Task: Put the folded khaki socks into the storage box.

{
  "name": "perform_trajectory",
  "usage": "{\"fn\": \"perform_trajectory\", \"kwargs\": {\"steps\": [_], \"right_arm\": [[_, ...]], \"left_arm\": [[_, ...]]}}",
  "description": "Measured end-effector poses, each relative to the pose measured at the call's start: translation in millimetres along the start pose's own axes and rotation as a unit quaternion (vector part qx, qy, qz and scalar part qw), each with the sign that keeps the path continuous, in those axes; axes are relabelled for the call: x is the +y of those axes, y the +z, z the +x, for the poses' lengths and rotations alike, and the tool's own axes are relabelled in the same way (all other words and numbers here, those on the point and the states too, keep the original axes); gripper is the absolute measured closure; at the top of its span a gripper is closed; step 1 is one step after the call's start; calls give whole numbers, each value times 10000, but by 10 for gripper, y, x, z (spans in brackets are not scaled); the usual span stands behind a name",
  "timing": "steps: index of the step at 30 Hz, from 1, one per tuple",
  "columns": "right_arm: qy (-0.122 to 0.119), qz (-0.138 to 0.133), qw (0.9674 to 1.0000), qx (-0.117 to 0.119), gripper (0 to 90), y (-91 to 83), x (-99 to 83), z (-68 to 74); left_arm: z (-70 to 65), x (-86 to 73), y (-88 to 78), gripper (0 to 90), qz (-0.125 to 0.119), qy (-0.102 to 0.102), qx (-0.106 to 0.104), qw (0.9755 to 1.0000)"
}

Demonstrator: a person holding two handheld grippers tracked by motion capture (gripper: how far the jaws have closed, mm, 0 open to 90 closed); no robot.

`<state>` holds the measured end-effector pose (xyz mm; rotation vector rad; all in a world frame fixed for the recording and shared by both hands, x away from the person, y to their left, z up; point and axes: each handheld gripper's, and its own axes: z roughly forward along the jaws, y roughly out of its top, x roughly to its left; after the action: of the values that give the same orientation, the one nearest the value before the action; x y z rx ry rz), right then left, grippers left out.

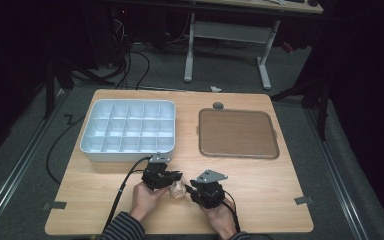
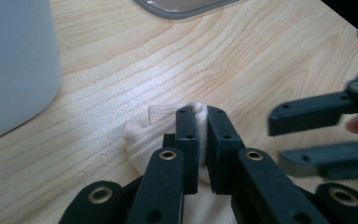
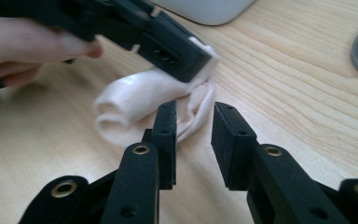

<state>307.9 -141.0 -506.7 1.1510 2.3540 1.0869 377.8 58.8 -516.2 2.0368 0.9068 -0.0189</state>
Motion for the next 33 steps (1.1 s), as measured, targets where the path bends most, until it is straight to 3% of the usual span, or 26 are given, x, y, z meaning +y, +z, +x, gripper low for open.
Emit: {"fn": "perform_trajectory", "kwargs": {"steps": [7, 15, 17, 21, 33], "right_arm": [[-128, -153, 9997, 148, 683, -145, -2, 131], [-250, -45, 9994, 250, 662, -34, 49, 259], [-242, -34, 9993, 275, 692, 0, 58, 265], [-396, 73, 9987, 306, 845, 44, 41, 273], [-606, 333, 9976, 65, 873, 49, -133, 253]], "left_arm": [[-21, -5, 1, 848, -7, 89, 38, 10000], [-32, -7, -2, 847, 21, 161, 35, 9999], [-39, -8, -3, 847, 32, 195, 53, 9998], [-42, -11, -7, 846, 45, 246, 60, 9997], [-31, -10, 14, 848, 49, 360, 110, 9993]]}}
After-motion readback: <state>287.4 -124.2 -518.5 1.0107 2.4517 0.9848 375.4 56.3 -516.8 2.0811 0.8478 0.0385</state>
